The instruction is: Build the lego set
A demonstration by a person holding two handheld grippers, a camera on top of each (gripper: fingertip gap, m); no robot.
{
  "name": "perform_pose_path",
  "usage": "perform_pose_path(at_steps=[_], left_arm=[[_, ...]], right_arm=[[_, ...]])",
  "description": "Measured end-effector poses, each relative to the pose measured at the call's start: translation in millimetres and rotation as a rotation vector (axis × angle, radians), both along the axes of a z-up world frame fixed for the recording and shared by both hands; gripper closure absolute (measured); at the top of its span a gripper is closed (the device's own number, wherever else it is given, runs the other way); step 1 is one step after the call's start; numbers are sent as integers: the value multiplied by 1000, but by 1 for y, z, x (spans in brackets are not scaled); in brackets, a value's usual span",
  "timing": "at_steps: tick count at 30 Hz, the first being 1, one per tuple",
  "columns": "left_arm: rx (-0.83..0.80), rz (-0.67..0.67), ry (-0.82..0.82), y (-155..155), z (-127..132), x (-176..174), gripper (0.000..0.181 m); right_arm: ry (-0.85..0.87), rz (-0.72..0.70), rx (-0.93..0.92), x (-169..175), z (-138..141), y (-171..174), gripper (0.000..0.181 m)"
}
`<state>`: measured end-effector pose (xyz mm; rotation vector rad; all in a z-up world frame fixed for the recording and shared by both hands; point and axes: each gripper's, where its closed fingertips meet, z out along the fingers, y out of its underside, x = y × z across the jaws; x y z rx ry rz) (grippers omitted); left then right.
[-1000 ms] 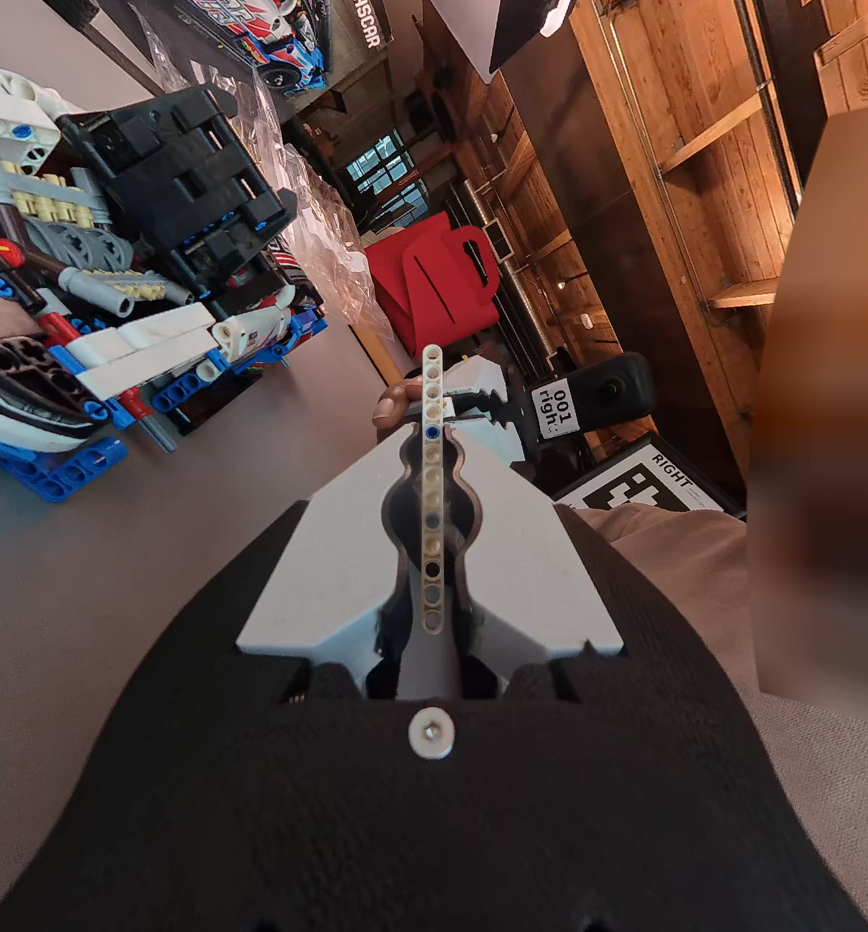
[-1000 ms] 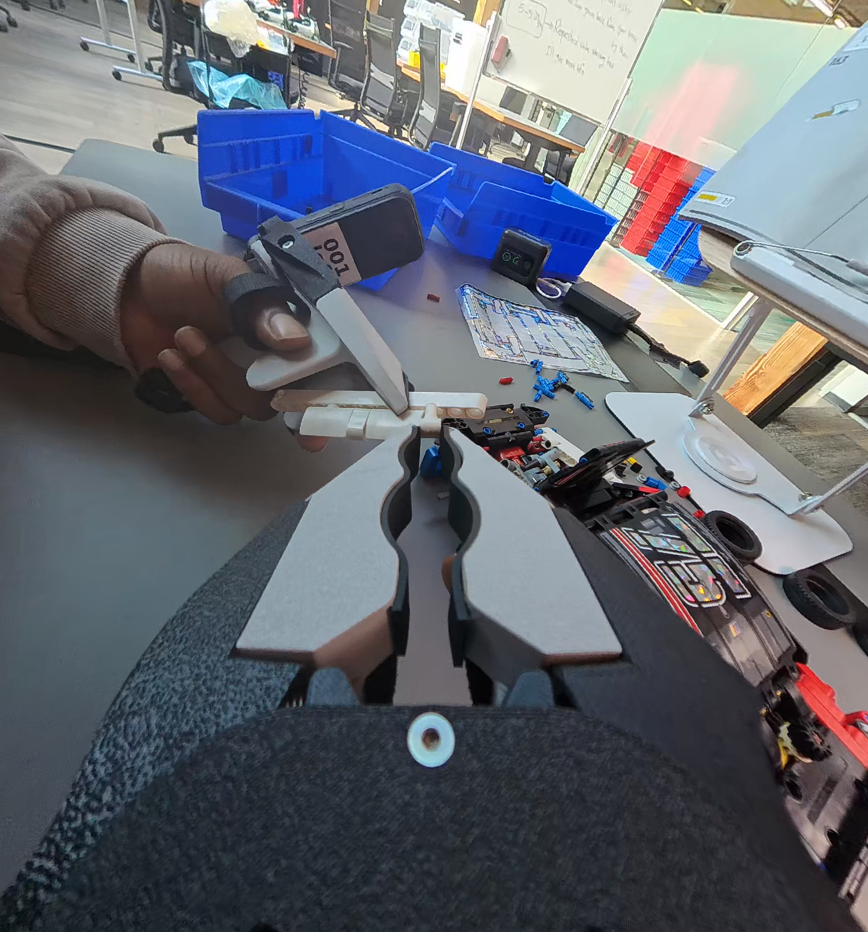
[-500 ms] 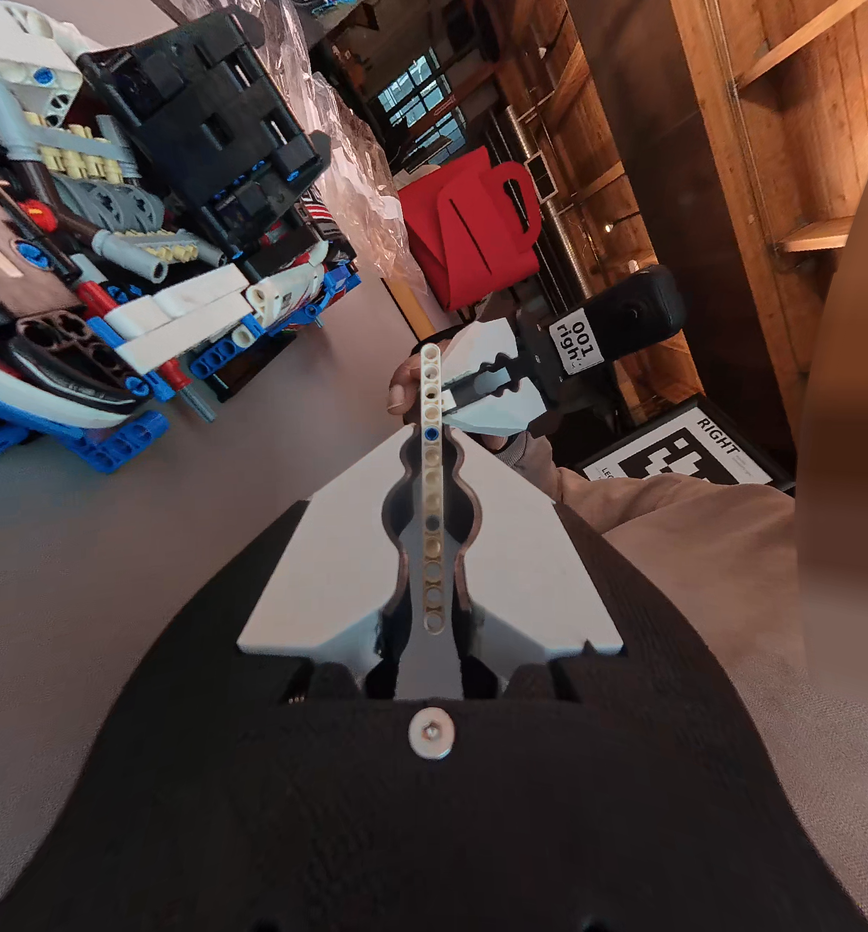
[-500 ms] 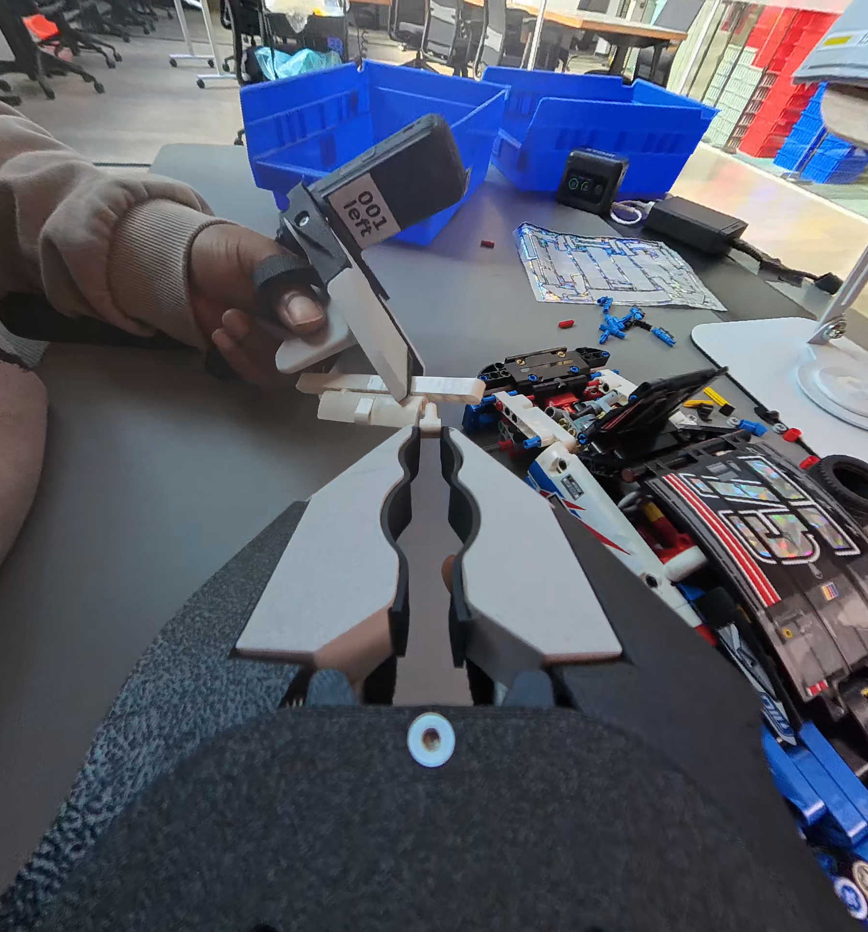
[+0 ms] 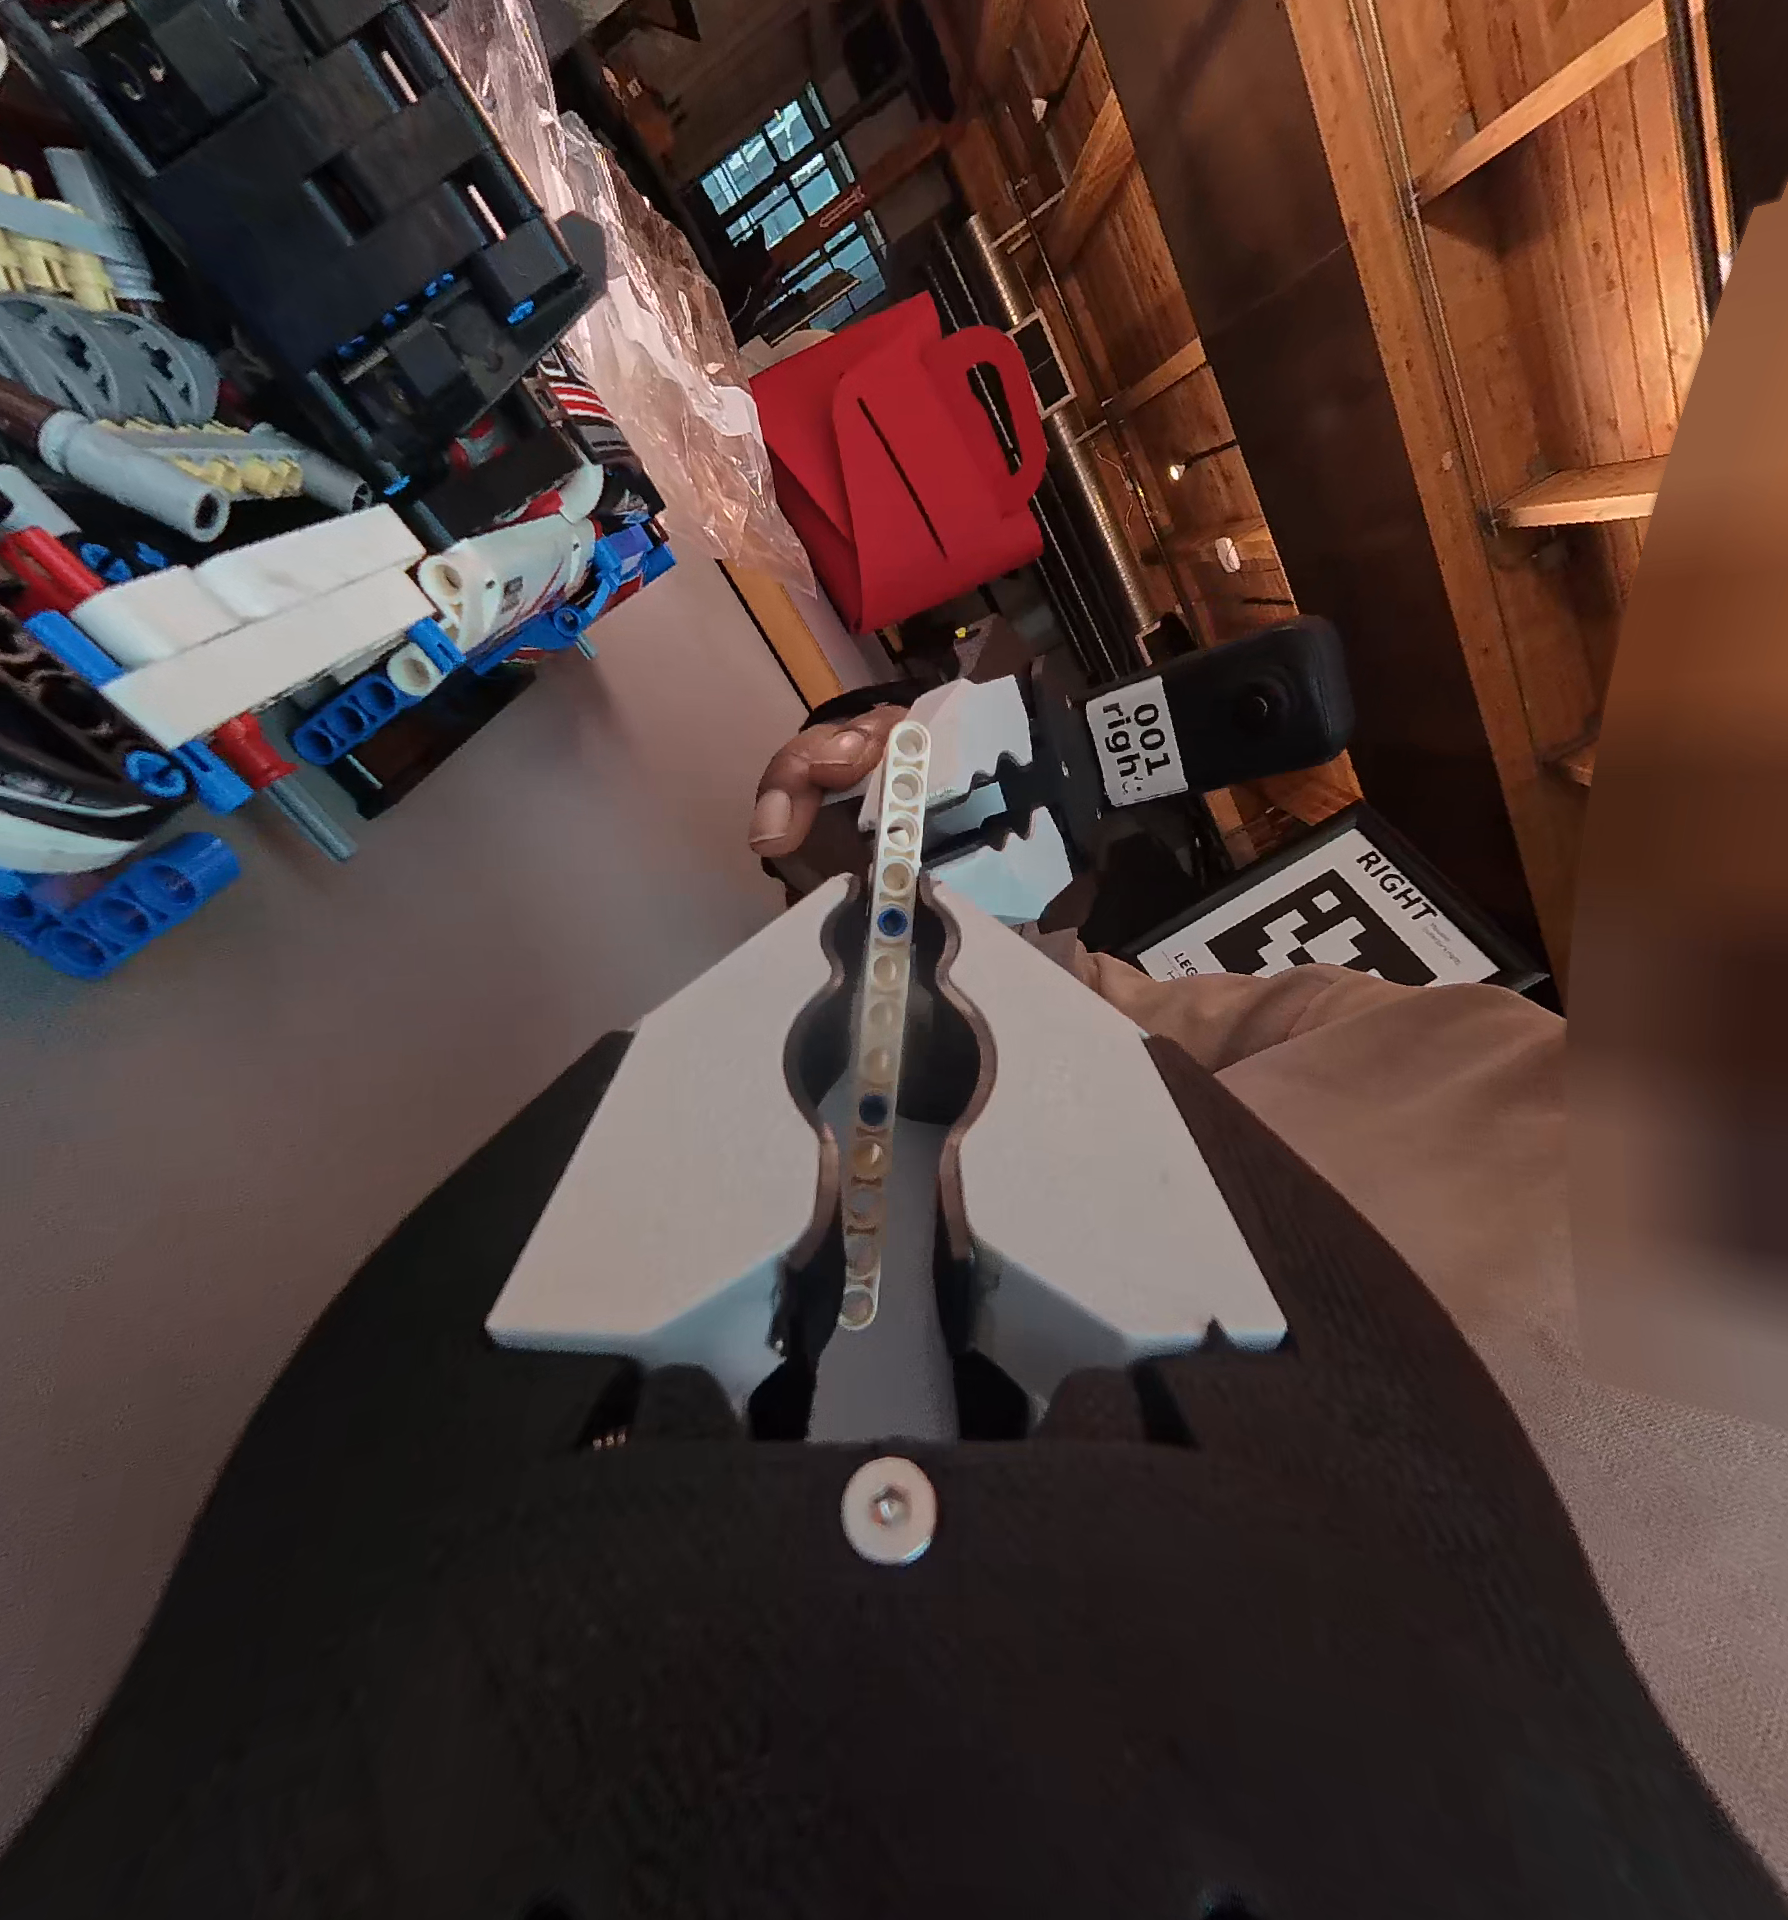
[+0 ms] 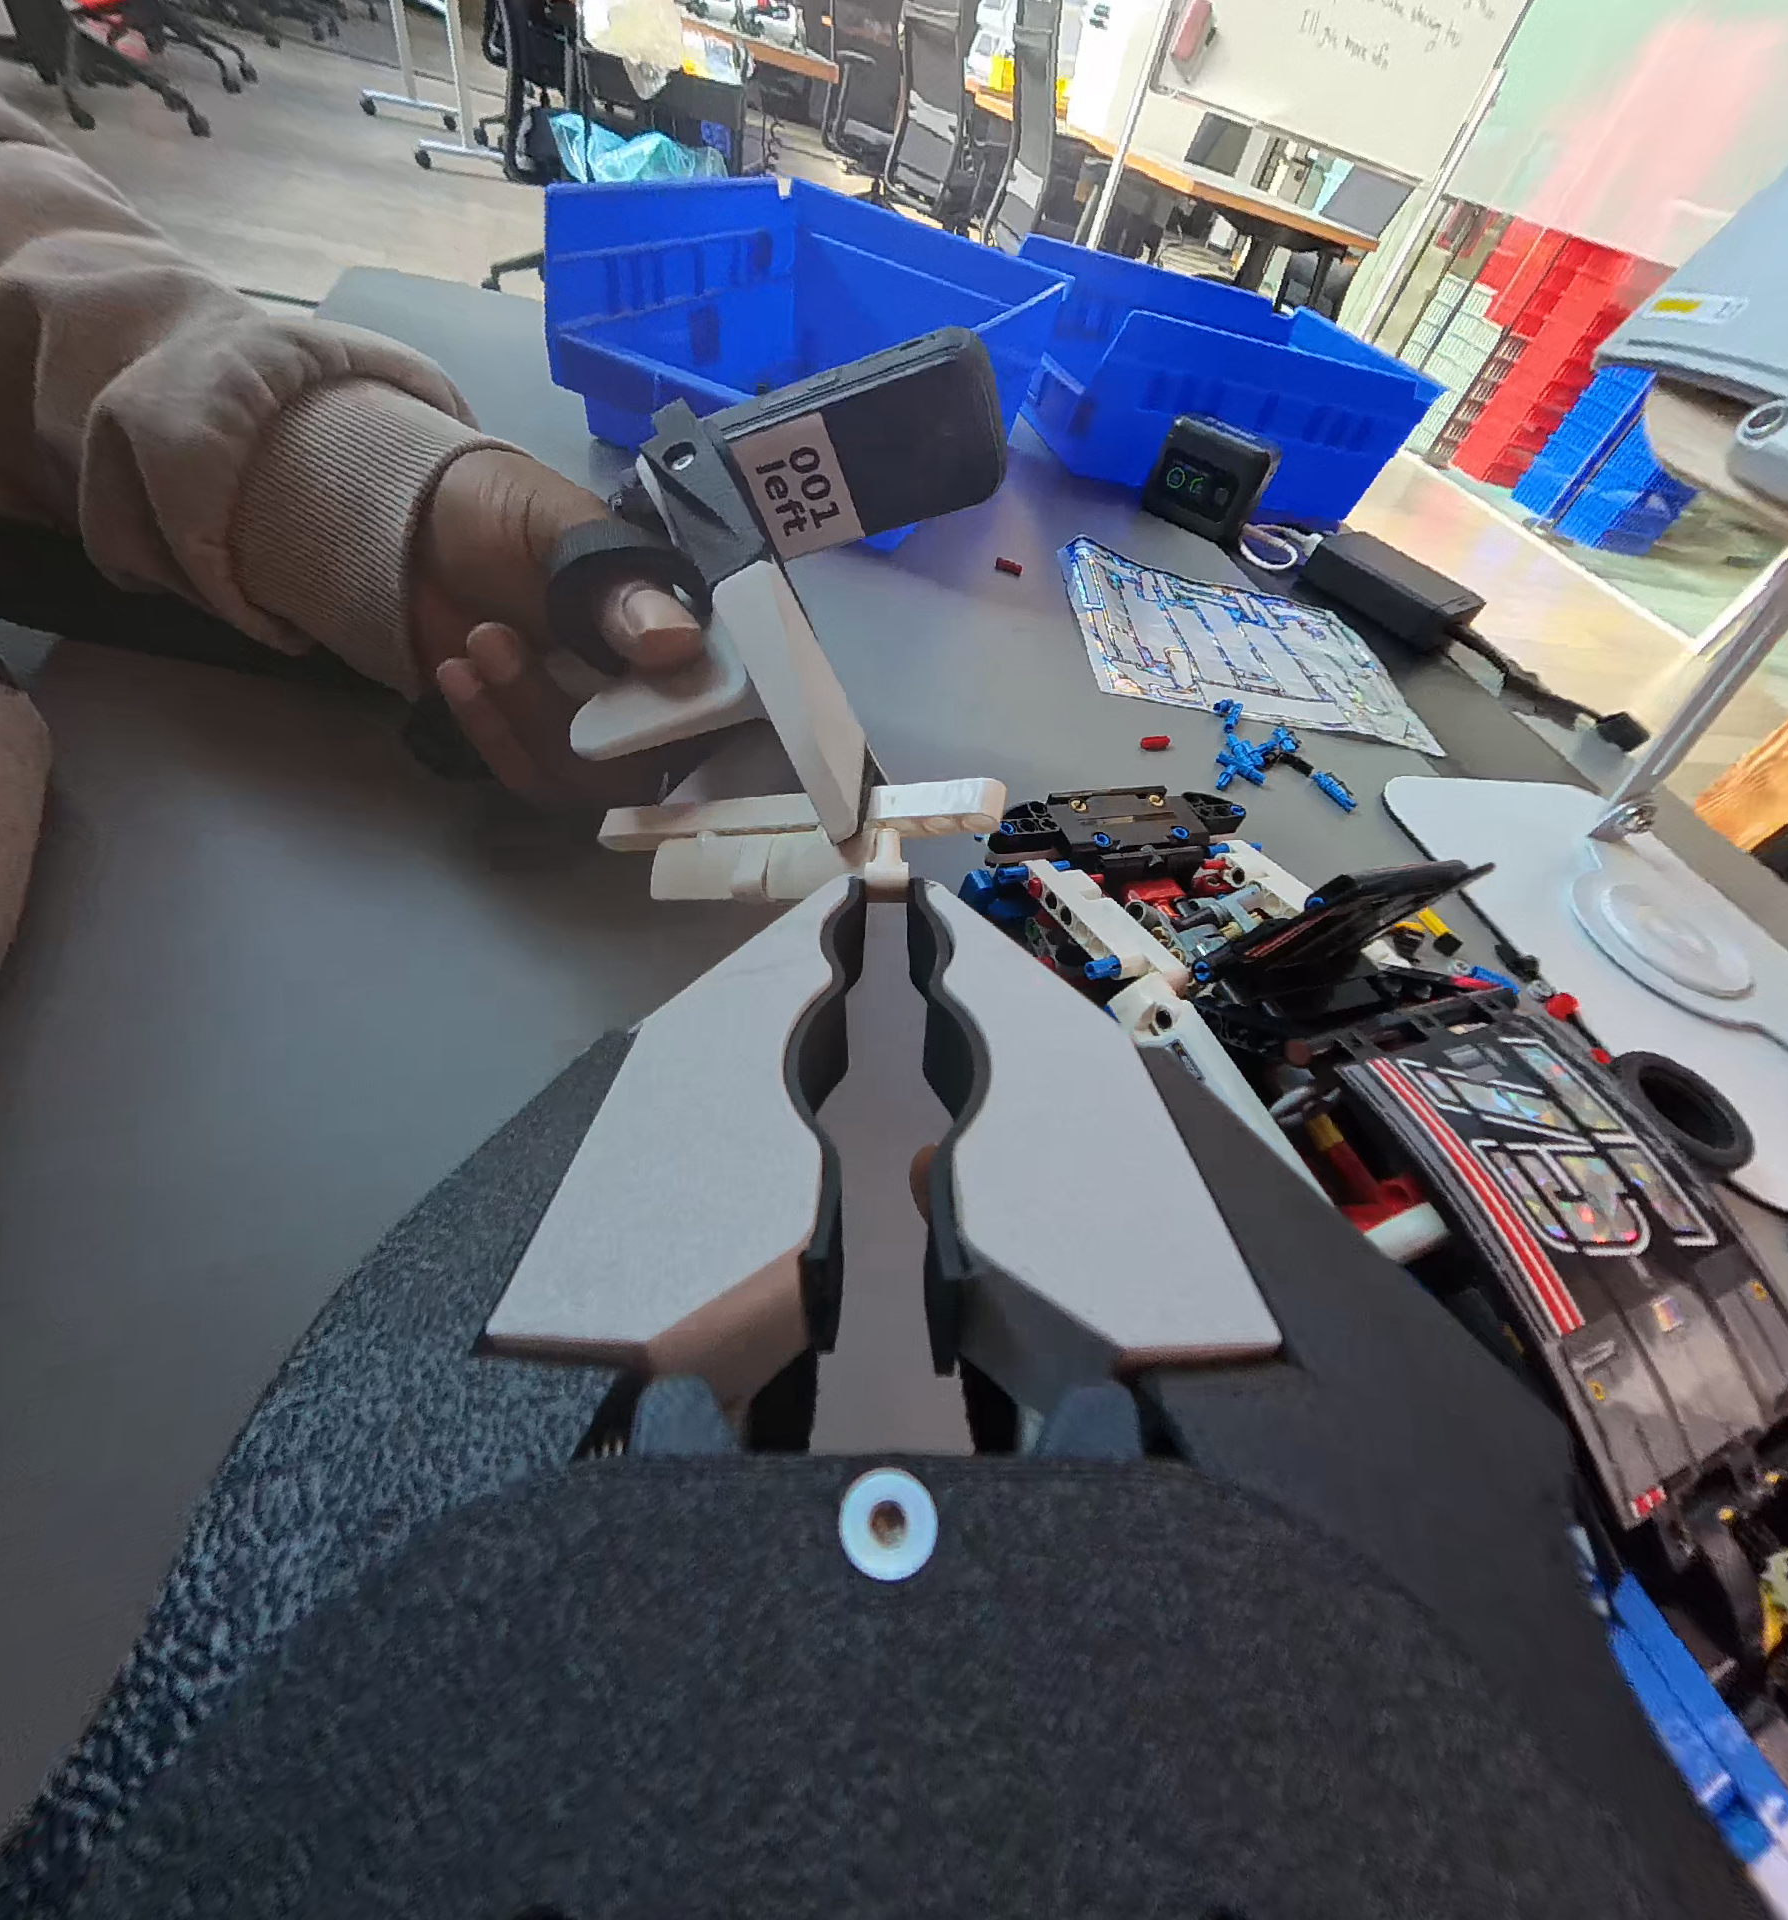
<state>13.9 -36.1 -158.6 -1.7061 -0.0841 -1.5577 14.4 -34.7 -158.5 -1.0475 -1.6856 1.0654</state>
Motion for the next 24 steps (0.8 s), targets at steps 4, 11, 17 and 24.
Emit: perform_pose_path(at_steps=[4,11,17,24], left_arm=[[-8,-14,-10,-2,-1,1,175],[6,-21,-6,-4,0,3,173],[49,-8,29,-6,2,3,176],[82,-13,83,-8,2,4,176]], right_arm=[[38,6,153,1,0,-3,175],[78,17,321,2,-1,-7,175],[101,23,327,2,1,-9,175],[107,33,316,3,1,-12,175]])
